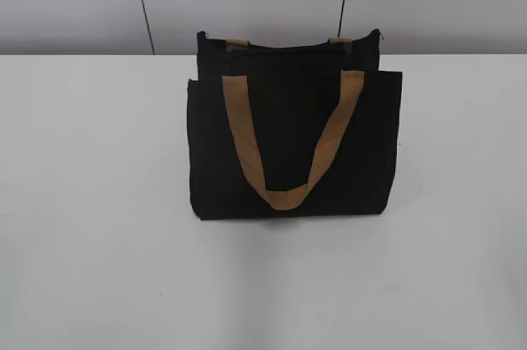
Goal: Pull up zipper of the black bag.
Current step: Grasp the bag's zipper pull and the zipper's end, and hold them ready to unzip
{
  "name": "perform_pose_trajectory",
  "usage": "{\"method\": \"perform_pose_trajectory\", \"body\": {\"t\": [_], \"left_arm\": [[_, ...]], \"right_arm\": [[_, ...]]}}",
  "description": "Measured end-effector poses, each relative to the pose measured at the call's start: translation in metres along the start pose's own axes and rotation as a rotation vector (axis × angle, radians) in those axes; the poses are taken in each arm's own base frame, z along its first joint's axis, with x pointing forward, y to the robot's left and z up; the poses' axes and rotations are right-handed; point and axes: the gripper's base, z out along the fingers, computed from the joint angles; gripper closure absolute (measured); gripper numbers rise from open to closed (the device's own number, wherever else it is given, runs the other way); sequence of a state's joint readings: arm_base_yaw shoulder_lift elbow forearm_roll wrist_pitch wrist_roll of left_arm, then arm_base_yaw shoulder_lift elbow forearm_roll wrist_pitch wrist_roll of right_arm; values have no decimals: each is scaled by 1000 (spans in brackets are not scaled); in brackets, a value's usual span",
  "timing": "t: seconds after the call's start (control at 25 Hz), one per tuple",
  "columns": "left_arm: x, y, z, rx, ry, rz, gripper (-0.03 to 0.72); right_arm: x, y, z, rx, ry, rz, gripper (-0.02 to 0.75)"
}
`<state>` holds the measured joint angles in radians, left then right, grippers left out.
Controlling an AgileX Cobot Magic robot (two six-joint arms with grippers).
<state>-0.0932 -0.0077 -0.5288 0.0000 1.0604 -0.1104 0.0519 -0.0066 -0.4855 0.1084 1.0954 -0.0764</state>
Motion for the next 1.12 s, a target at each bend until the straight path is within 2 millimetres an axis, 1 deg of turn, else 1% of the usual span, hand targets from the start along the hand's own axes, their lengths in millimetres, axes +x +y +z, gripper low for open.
{"method": "perform_pose_trajectory", "body": {"t": [0.48, 0.6, 0.68, 0.76, 0.88, 1.0, 1.12], "left_arm": [[0, 0, 0, 0, 0, 0, 449], [-5, -1, 3, -1, 11, 0, 449], [-16, -2, 4, -1, 5, 0, 449], [-32, -4, 3, 4, -37, 0, 449], [-59, -7, 10, 13, -118, 2, 449], [-82, -9, 26, 19, -189, 26, 449], [-99, -12, 48, 27, -236, 45, 449]], "right_arm": [[0, 0, 0, 0, 0, 0, 370], [0, 0, 0, 0, 0, 0, 370], [0, 0, 0, 0, 0, 0, 370], [0, 0, 0, 0, 0, 0, 370], [0, 0, 0, 0, 0, 0, 370], [0, 0, 0, -1, 0, 0, 370], [0, 0, 0, -1, 0, 0, 370]]}}
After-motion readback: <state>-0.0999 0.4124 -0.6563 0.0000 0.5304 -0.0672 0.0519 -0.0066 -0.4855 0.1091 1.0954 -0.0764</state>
